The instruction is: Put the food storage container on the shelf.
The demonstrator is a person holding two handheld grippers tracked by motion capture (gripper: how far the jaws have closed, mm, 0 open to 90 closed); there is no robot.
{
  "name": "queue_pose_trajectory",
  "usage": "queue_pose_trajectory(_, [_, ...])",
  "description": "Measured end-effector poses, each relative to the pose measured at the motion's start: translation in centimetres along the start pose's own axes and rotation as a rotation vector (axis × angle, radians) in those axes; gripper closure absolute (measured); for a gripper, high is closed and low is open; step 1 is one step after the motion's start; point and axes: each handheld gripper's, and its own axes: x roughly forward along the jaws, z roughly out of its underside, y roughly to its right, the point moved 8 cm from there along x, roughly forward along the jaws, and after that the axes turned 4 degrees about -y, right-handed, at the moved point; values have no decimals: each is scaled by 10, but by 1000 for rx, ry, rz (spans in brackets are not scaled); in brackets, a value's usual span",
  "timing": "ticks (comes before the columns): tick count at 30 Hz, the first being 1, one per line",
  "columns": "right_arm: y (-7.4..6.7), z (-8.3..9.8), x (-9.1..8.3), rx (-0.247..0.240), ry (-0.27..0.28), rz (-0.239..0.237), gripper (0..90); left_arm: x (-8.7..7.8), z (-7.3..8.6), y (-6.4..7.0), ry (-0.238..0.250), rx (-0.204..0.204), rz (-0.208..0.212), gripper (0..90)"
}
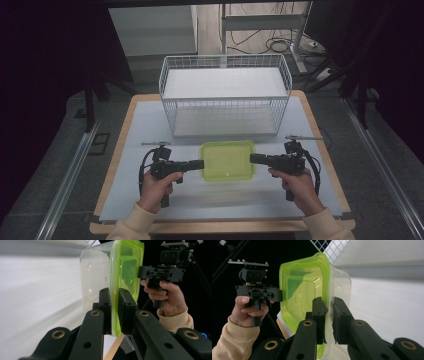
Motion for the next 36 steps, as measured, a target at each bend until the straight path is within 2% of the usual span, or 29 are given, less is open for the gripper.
queue_pose_trajectory(7, [-7, -13, -6, -22, 11, 4, 813, -3, -13, 6, 10, 6, 10, 828])
queue_pose_trajectory(21, [-13, -42, -10, -33, 34, 15, 813, -10, -43, 13, 21, 36, 0, 829])
queue_pose_trajectory(36, [-20, -75, -14, -53, 64, 29, 812, -17, -76, 22, 39, 51, -13, 829])
